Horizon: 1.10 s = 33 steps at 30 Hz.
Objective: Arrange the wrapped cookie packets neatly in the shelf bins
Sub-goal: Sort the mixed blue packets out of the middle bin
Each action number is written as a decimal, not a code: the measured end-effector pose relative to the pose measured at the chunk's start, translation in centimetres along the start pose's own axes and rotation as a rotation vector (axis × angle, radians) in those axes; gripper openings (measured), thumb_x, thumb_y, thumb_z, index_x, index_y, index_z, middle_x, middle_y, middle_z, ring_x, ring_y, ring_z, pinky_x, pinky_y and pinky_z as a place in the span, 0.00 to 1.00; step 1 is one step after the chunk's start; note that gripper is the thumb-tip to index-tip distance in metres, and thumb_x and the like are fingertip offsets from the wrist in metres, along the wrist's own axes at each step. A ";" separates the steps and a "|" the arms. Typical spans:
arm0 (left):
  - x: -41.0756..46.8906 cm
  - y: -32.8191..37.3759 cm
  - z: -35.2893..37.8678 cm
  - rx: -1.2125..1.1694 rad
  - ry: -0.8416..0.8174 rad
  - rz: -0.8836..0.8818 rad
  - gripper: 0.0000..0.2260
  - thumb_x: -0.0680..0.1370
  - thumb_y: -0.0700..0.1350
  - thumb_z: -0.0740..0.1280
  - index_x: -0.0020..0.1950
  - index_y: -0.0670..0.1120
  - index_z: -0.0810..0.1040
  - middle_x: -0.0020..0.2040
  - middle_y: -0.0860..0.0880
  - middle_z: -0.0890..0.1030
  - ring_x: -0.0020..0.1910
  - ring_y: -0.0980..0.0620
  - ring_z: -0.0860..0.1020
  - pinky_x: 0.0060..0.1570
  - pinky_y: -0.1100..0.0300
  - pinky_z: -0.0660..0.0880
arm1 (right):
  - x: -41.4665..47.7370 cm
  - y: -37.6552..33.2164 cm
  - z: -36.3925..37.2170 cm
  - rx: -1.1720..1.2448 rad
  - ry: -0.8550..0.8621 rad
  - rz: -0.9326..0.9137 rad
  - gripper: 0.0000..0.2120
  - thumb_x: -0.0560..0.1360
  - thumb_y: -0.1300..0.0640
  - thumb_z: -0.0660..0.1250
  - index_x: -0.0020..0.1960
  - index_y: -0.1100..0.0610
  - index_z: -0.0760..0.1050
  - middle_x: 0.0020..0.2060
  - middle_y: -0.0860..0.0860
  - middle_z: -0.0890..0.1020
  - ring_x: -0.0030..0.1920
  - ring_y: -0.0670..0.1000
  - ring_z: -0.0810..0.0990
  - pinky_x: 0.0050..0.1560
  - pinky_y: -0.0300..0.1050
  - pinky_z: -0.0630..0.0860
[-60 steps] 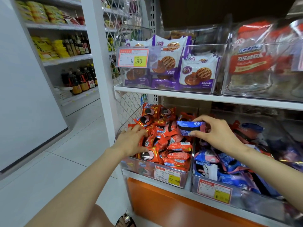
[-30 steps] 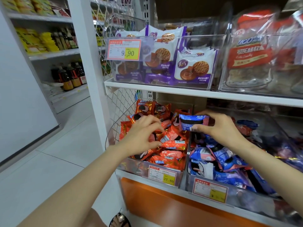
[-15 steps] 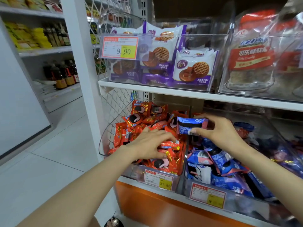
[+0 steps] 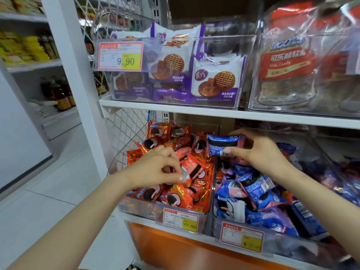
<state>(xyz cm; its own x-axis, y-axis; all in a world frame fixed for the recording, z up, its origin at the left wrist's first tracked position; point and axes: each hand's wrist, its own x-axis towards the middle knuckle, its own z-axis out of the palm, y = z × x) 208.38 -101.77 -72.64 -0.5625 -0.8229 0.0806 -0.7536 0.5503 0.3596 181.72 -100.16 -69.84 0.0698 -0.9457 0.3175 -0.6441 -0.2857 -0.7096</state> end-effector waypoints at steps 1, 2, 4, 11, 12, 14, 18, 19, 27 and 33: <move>0.3 0.1 0.1 -0.031 0.127 0.000 0.10 0.72 0.60 0.67 0.49 0.57 0.80 0.52 0.57 0.73 0.55 0.58 0.67 0.61 0.56 0.65 | 0.1 0.1 0.0 -0.008 0.005 0.009 0.14 0.68 0.50 0.75 0.50 0.43 0.75 0.49 0.46 0.80 0.49 0.48 0.78 0.53 0.43 0.73; 0.9 0.2 0.3 0.007 0.237 -0.016 0.11 0.73 0.58 0.67 0.52 0.55 0.79 0.53 0.56 0.73 0.56 0.56 0.67 0.61 0.54 0.65 | 0.1 0.2 0.0 -0.024 0.013 0.016 0.14 0.68 0.50 0.75 0.51 0.45 0.75 0.49 0.46 0.80 0.51 0.47 0.78 0.51 0.42 0.72; 2.1 0.3 1.1 0.165 0.322 -0.093 0.20 0.75 0.57 0.65 0.64 0.52 0.72 0.60 0.51 0.70 0.62 0.52 0.65 0.65 0.53 0.62 | 0.1 0.5 0.0 -0.052 0.022 0.012 0.16 0.68 0.52 0.75 0.54 0.48 0.76 0.51 0.44 0.78 0.54 0.45 0.75 0.50 0.38 0.68; 3.2 0.2 1.5 0.191 -0.040 -0.214 0.26 0.76 0.62 0.59 0.73 0.55 0.63 0.74 0.49 0.61 0.73 0.49 0.59 0.70 0.49 0.59 | -0.4 1.3 -0.3 -0.084 0.019 -0.029 0.16 0.71 0.57 0.73 0.57 0.50 0.76 0.50 0.43 0.78 0.51 0.45 0.77 0.50 0.37 0.69; 2.9 0.4 1.1 0.231 -0.051 -0.204 0.26 0.76 0.63 0.59 0.72 0.55 0.64 0.74 0.50 0.61 0.73 0.49 0.60 0.70 0.49 0.59 | -0.4 1.3 -0.5 -0.089 0.021 -0.030 0.15 0.71 0.57 0.73 0.57 0.50 0.76 0.49 0.44 0.79 0.49 0.46 0.77 0.50 0.37 0.70; 2.2 0.5 0.8 0.303 -0.079 -0.186 0.25 0.76 0.62 0.59 0.72 0.56 0.64 0.74 0.52 0.62 0.73 0.50 0.60 0.71 0.49 0.57 | -0.5 1.3 -0.7 -0.086 0.028 -0.026 0.15 0.71 0.56 0.73 0.56 0.48 0.76 0.49 0.44 0.79 0.45 0.48 0.79 0.47 0.39 0.72; 0.8 0.4 0.7 0.290 -0.093 -0.161 0.23 0.77 0.61 0.59 0.70 0.56 0.65 0.71 0.53 0.66 0.70 0.51 0.64 0.68 0.51 0.62 | -0.6 1.3 -1.5 -0.070 0.073 -0.002 0.14 0.70 0.59 0.73 0.52 0.45 0.74 0.47 0.43 0.78 0.39 0.44 0.78 0.38 0.29 0.70; 0.5 0.5 0.6 0.282 -0.100 -0.155 0.22 0.77 0.61 0.59 0.70 0.56 0.65 0.70 0.54 0.67 0.69 0.52 0.65 0.67 0.51 0.63 | -0.7 1.3 -1.7 -0.074 0.084 0.005 0.15 0.70 0.60 0.73 0.51 0.45 0.74 0.46 0.43 0.79 0.36 0.42 0.78 0.36 0.29 0.70; -0.5 0.9 0.5 0.266 -0.136 -0.121 0.21 0.77 0.61 0.60 0.68 0.56 0.67 0.69 0.55 0.69 0.67 0.53 0.68 0.65 0.53 0.65 | -1.3 2.4 -2.7 -0.130 0.054 0.052 0.15 0.68 0.61 0.74 0.52 0.49 0.77 0.49 0.50 0.81 0.47 0.52 0.78 0.45 0.43 0.72; 3.4 1.7 0.6 0.007 0.118 -0.224 0.30 0.76 0.57 0.65 0.73 0.48 0.61 0.71 0.45 0.65 0.70 0.48 0.65 0.66 0.57 0.64 | -1.9 2.8 -3.0 -0.141 0.053 0.032 0.12 0.71 0.59 0.73 0.53 0.49 0.79 0.38 0.58 0.82 0.37 0.52 0.77 0.38 0.43 0.71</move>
<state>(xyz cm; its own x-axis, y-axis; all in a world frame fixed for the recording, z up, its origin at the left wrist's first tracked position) 204.98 -103.59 -72.34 -0.3383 -0.9348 0.1077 -0.8574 0.3534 0.3741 177.48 -98.74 -70.51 0.0091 -0.9433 0.3317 -0.7461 -0.2272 -0.6258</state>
